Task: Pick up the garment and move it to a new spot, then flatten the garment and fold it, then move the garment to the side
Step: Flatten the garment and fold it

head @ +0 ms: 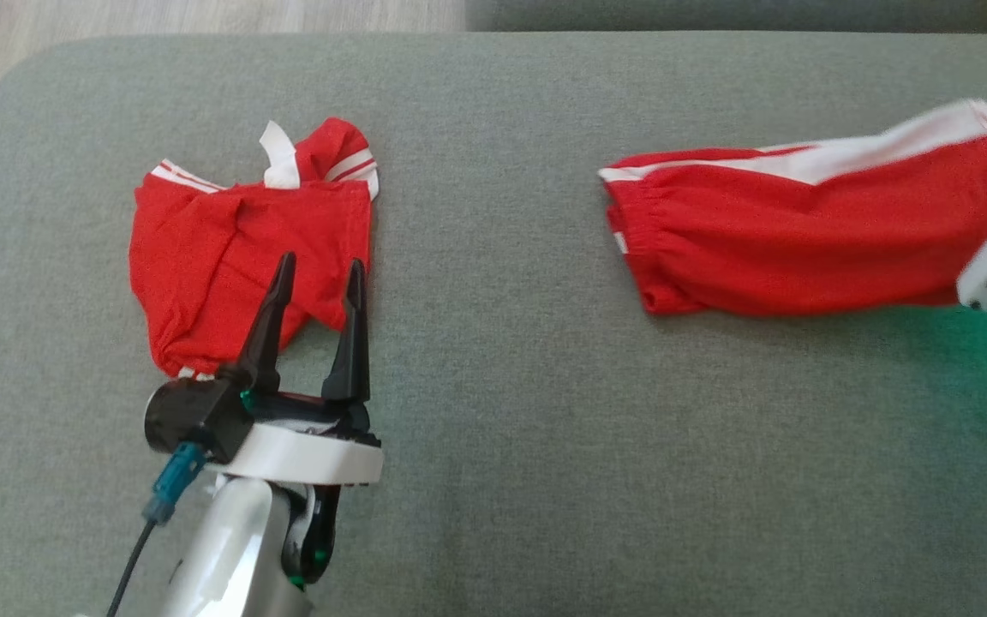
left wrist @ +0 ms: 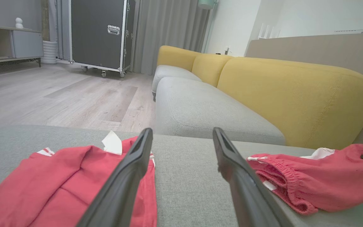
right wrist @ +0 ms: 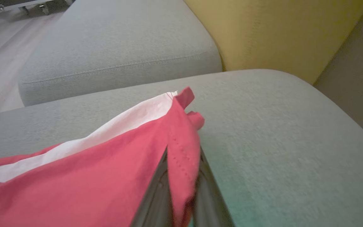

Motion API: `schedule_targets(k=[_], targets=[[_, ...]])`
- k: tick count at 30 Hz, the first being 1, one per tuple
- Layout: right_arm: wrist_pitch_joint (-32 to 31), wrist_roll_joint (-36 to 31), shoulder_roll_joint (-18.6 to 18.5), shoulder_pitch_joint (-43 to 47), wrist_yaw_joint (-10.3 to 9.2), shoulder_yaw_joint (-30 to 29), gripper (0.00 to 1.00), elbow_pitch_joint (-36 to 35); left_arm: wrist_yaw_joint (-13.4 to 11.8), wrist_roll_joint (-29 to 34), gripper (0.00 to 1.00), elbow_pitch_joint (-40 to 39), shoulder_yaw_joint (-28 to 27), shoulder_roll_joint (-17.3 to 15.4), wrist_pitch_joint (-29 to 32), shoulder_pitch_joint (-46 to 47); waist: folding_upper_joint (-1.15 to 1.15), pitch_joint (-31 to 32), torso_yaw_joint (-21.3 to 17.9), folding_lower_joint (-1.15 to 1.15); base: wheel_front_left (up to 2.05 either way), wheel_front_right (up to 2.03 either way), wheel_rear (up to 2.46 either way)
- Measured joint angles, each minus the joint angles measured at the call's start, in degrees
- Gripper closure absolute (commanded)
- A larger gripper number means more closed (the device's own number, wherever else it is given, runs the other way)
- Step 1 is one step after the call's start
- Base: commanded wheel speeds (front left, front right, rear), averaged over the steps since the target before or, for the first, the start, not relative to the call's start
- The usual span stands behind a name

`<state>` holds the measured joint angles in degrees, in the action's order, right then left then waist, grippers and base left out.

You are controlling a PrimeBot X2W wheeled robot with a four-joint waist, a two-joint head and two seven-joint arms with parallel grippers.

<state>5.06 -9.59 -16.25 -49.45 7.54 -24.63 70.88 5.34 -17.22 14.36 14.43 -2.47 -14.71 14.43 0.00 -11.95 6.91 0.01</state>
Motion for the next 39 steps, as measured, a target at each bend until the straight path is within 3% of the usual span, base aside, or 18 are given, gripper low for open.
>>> schedule_targets(k=[8, 16, 22, 27, 28, 31, 39], targets=[[1.79, -0.44, 0.55, 1.76, 0.0, -3.94, 1.0, -0.83, 0.31, 0.71, 0.0, -0.02, -0.35, 0.0, 0.0, -1.03, 0.0, 0.35, 0.44, -0.01, 0.0, 0.0, 0.0], [7.33, -0.07, 7.05, 1.77, 0.0, 0.38, 1.0, -1.2, 0.56, 1.43, 0.0, 0.3, -1.36, -0.01, 0.0, -2.45, 0.0, 2.6, 0.77, -0.01, 0.0, 0.0, 0.0], [8.84, 6.0, 11.77, 1.56, 0.0, 11.14, 1.0, -0.78, 0.56, 1.64, 0.0, 0.35, -1.76, -0.02, 0.0, -3.4, 0.0, 4.66, 0.45, -0.01, 0.0, 0.0, 0.0], [9.15, 14.12, 12.07, 2.26, 0.0, 22.36, 1.0, -5.17, 0.56, 2.75, 0.0, 0.35, -1.77, -0.03, 0.0, -3.84, 0.0, 5.57, 1.26, -0.01, 0.0, 0.0, 0.0], [9.16, 19.08, 12.07, 3.35, 0.0, 27.57, 1.0, -7.55, 0.56, 2.56, 0.0, 0.79, -1.81, -0.04, 0.0, -4.46, 0.0, 6.0, 1.64, -0.02, 0.0, 0.0, 0.0], [9.16, 26.51, 12.18, 7.17, 0.0, 35.84, 1.0, -10.84, 0.56, 1.66, 0.0, 2.0, -2.1, -0.11, 0.0, -5.57, 0.0, 6.81, 2.1, -0.01, 0.0, 0.0, 0.0], [9.13, 35.46, 12.17, 11.84, 0.0, 50.26, 1.0, -12.9, 0.54, 1.65, 0.0, 2.89, -2.58, -0.31, 0.0, -6.45, 0.0, 8.15, 3.09, -0.01, 0.0, 0.0, 0.0]])
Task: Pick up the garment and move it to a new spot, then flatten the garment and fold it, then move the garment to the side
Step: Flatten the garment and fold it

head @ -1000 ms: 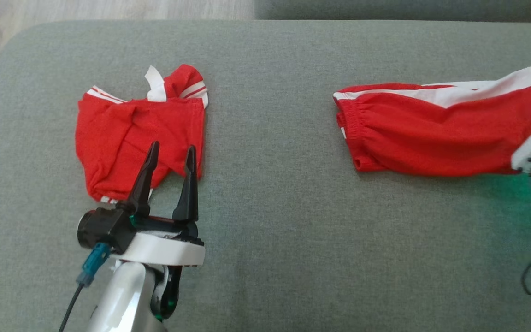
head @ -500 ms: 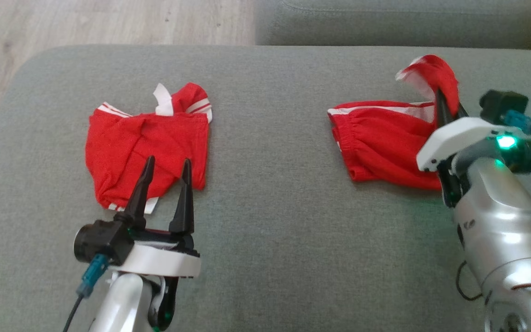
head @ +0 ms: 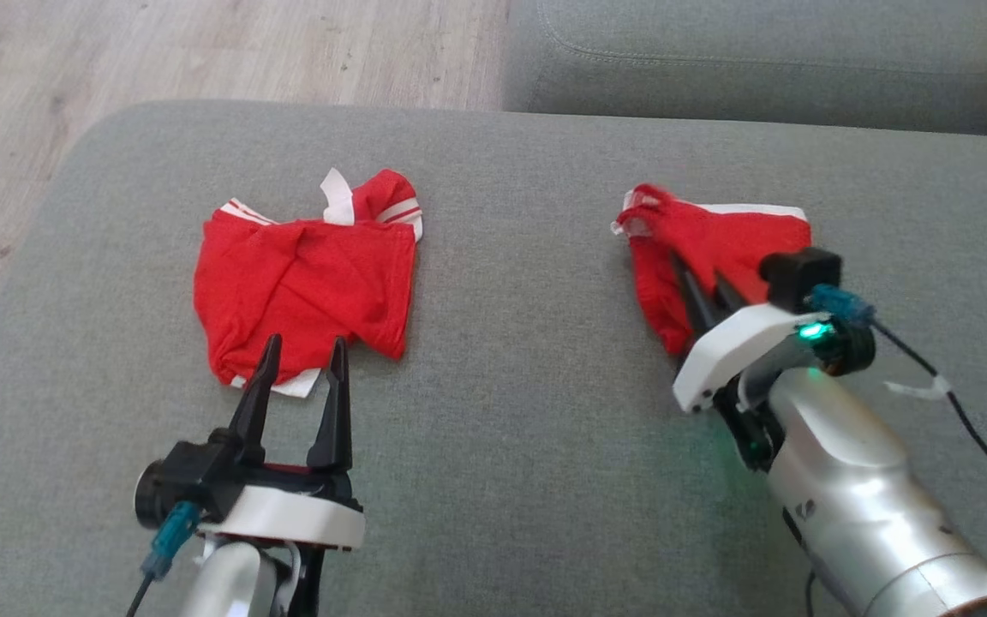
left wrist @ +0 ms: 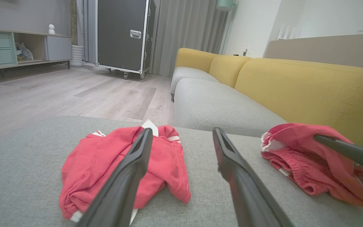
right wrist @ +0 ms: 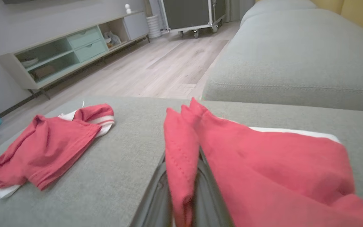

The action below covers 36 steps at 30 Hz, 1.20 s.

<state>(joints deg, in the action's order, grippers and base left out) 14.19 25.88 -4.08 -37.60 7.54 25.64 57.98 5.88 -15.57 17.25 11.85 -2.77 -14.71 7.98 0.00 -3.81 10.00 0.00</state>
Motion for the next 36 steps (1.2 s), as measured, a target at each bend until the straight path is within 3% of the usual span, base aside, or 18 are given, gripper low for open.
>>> schedule_targets(k=[5, 6, 11, 16, 21, 26, 31, 36], targets=[[-2.12, 1.31, -0.91, -0.04, 0.0, 6.43, 1.0, 3.21, -0.09, -0.05, 0.0, 0.19, -0.01, 0.0, 0.0, -0.1, 0.0, 0.17, 0.15, 0.0, 0.0, 0.0, 0.0], [-2.66, 1.33, -1.12, -0.04, 0.0, 7.53, 0.0, 4.19, -0.24, -0.07, 0.0, 0.23, -0.01, -0.01, 0.0, -0.12, 0.0, 0.18, 0.08, 0.0, 0.0, 0.0, 0.0], [-3.08, 3.19, -0.96, -0.08, 0.0, 13.14, 0.0, 4.44, -0.43, -0.66, 0.0, 0.13, -0.38, -0.02, 0.0, -0.31, 0.0, 0.32, -1.57, 0.0, 0.0, 0.0, 0.0], [-0.99, 6.99, -0.32, -0.04, 0.0, 13.78, 0.0, -0.03, -0.65, -0.66, 0.0, -1.24, -1.07, -0.04, 0.0, -0.41, 0.0, 0.9, -4.24, 0.0, 0.0, 0.0, 0.0], [0.02, 8.82, -1.87, 0.01, 0.0, 6.38, 0.0, -6.64, -0.83, -1.14, 0.0, -4.93, -3.15, -0.04, 0.0, -0.93, 0.0, 1.61, -7.72, 0.0, 0.0, 0.0, 0.0], [0.21, 4.65, -4.72, 0.66, 0.0, -1.68, 0.0, -13.92, -0.85, -0.99, 0.0, -6.55, -4.17, -0.01, 0.0, -1.37, 0.0, 2.16, -10.42, 0.0, 0.0, 0.0, 0.0], [0.27, -7.34, -5.28, 6.69, 0.0, -13.27, 0.0, -21.19, -0.81, -0.92, 0.0, -7.89, -4.54, 0.01, 0.0, -1.38, 0.0, 2.35, -12.92, 0.0, 0.0, 0.0, 0.0], [0.29, -17.28, -0.99, 15.99, 0.0, -23.35, 0.0, -28.72, -0.85, -0.15, 0.0, -8.06, -4.74, 0.07, 0.0, -2.52, 0.0, 2.04, -13.74, 0.0, 0.0, 0.0, 0.0]])
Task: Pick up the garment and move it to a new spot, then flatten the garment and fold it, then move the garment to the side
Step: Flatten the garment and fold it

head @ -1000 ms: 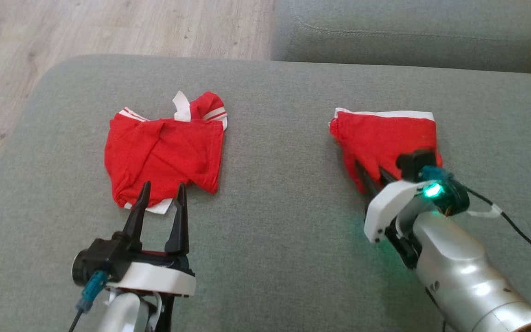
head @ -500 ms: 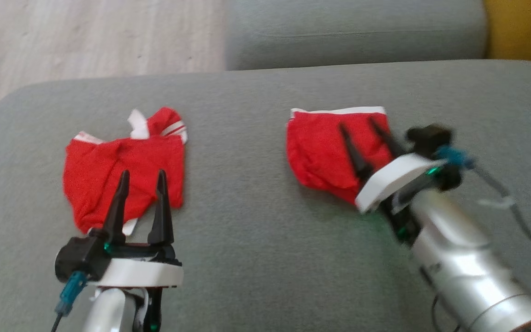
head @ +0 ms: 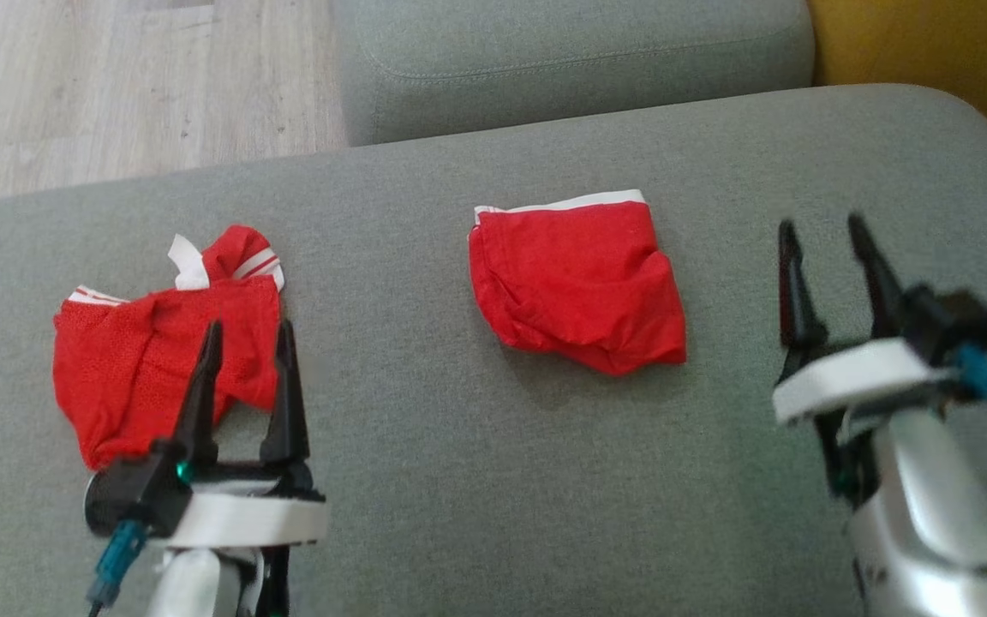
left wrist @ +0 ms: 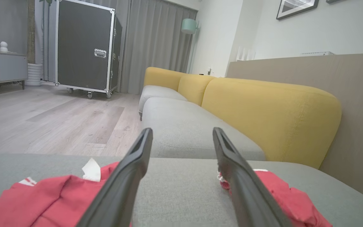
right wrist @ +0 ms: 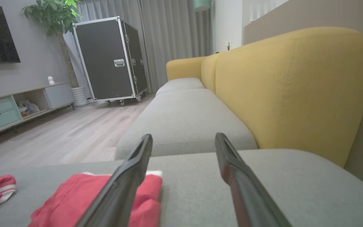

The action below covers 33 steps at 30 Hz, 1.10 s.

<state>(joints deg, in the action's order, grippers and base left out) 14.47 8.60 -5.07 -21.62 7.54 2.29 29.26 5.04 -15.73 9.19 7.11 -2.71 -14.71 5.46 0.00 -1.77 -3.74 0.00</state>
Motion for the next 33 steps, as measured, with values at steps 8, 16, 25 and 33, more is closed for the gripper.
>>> schedule_targets(k=[8, 16, 25, 33], targets=[[0.0, -2.16, 1.85, 7.07, 0.0, -1.21, 0.0, -4.6, 0.09, 0.0, 0.0, 0.24, -0.92, 0.01, 0.0, -1.31, 0.0, -1.34, 1.04, 0.0, 0.0, 0.0, 0.0], [-0.13, -3.8, 1.91, 2.99, 0.0, -1.21, 1.0, -2.72, 0.96, 0.15, 0.0, 0.3, 1.21, 0.05, 0.0, 1.08, 0.0, -5.0, 4.69, -0.01, 0.0, 0.0, 0.0], [-1.46, -6.92, 1.83, -12.33, 0.0, -6.55, 1.0, 13.79, 1.09, -1.62, 0.0, 2.44, 5.21, 0.09, 0.0, 5.93, 0.0, -11.4, 11.5, -0.02, 0.0, 0.0, 0.0], [-3.45, -12.39, 1.71, -18.44, 0.0, -11.5, 1.0, 31.39, 1.09, -2.02, 0.0, 3.48, 6.17, 0.12, 0.0, 7.88, 0.0, -14.27, 16.19, -0.01, 0.0, 0.0, 0.0]])
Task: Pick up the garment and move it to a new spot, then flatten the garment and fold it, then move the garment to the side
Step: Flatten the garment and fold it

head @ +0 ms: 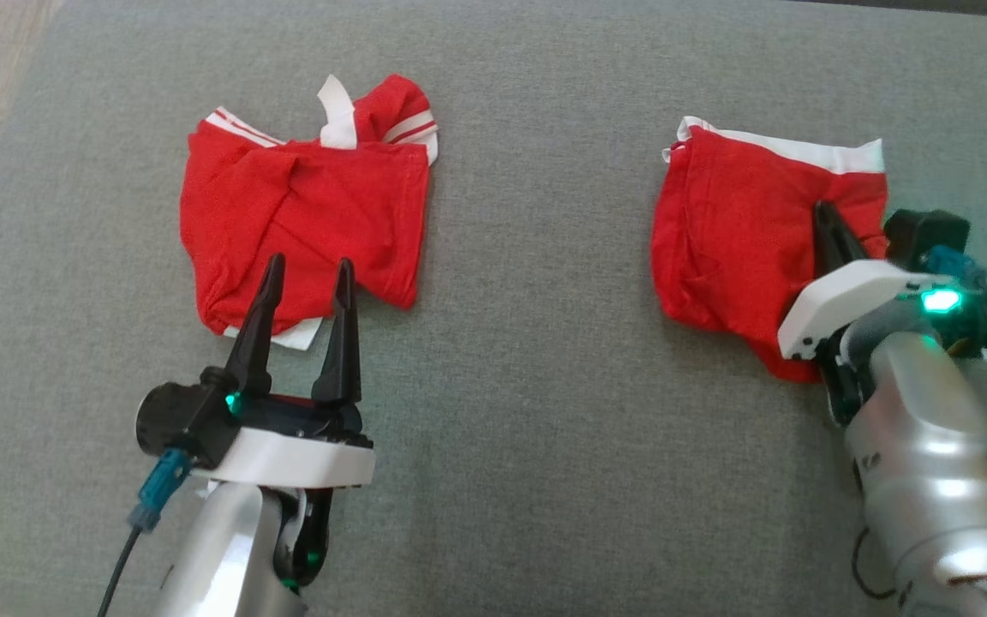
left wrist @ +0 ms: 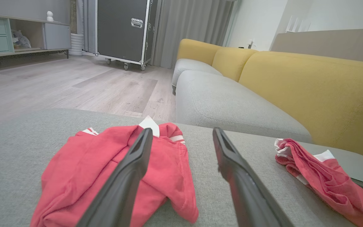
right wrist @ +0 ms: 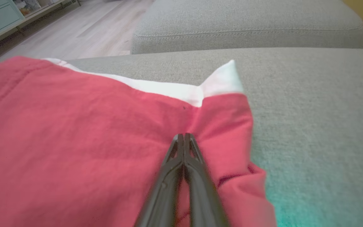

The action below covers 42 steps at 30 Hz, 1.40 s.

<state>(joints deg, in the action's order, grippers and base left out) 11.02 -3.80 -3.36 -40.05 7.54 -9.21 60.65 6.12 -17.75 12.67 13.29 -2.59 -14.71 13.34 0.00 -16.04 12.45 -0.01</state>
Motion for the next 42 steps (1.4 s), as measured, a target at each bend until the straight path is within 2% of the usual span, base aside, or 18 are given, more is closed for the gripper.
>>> schedule_targets(k=[4, 7, 12, 14, 15, 21, 25, 30, 33, 34, 37, 42], targets=[[2.07, 0.76, -0.66, -2.54, 0.0, 1.7, 1.0, 3.41, -0.04, -0.01, 0.0, 0.44, 0.14, 0.01, 0.0, 0.27, 0.0, 0.25, 0.44, 0.01, 0.0, 0.0, 0.0], [3.12, 4.7, -0.69, -3.21, 0.0, 7.68, 1.0, 3.05, -0.07, -0.62, 0.0, 0.49, 0.37, 0.02, 0.0, 0.27, 0.0, 0.71, 0.51, 0.01, 0.0, 0.0, 0.0], [3.37, 13.65, -0.68, -3.4, 0.0, 20.36, 1.0, -2.64, -0.16, -1.21, 0.0, 0.53, 0.96, 0.03, 0.0, 0.27, 0.0, 1.16, 0.76, 0.01, 0.0, 0.0, 0.0], [3.36, 15.59, -0.62, -3.28, 0.0, 24.83, 1.0, -2.15, -0.18, -1.43, 0.0, 0.53, 1.23, 0.03, 0.0, 0.27, 0.0, 1.16, 0.91, 0.01, 0.0, 0.0, 0.0], [3.36, 15.59, -0.62, -3.28, 0.0, 24.83, 1.0, -2.15, -0.18, -1.43, 0.0, 0.53, 1.23, 0.03, 0.0, 0.27, 0.0, 1.16, 0.91, 0.01, 0.0, 0.0, 0.0], [0.86, 20.65, -0.63, -2.78, 0.0, 34.61, 1.0, 1.49, -0.59, -1.44, 0.0, 0.55, 1.41, 0.03, 0.0, 0.28, 0.0, 1.27, 1.5, 0.01, 0.0, 0.0, 0.0], [1.31, 23.43, -0.62, -2.79, 0.0, 37.78, 1.0, 0.94, -0.67, -1.43, 0.0, 0.55, 1.12, 0.03, 0.0, 0.28, 0.0, 1.69, 0.86, 0.01, 0.0, 0.0, 0.0], [3.2, 23.65, -0.62, -2.92, 0.0, 35.31, 1.0, -0.88, -0.9, -1.24, 0.0, -1.2, -0.96, 0.05, 0.0, 0.22, 0.0, 2.81, -1.31, 0.01, 0.0, 0.0, 0.0], [3.2, 19.72, -0.62, -2.83, 0.0, 29.11, 1.0, -6.42, -0.9, -0.57, 0.0, -1.9, -1.92, 0.07, 0.0, -0.03, 0.0, 3.69, -3.12, 0.01, 0.0, 0.0, 0.0], [3.35, 16.33, -0.59, -2.14, 0.0, 24.2, 1.0, -11.21, -0.91, -0.42, 0.0, -2.08, -2.38, 0.07, 0.0, -0.51, 0.0, 4.46, -4.41, 0.01, 0.0, 0.0, 0.0], [3.55, 10.85, -0.62, 2.06, 0.0, 18.23, 1.0, -17.68, -1.13, -0.44, 0.0, -2.42, -3.12, 0.07, 0.0, -1.66, 0.0, 5.75, -6.32, 0.02, 0.0, 0.0, 0.0], [3.6, 7.6, -0.56, 12.84, 0.0, 13.08, 1.0, -24.03, -1.1, -0.44, 0.0, -2.49, -3.66, 0.07, 0.0, -3.17, 0.0, 8.07, -9.1, 0.02, 0.0, 0.0, 0.0]])
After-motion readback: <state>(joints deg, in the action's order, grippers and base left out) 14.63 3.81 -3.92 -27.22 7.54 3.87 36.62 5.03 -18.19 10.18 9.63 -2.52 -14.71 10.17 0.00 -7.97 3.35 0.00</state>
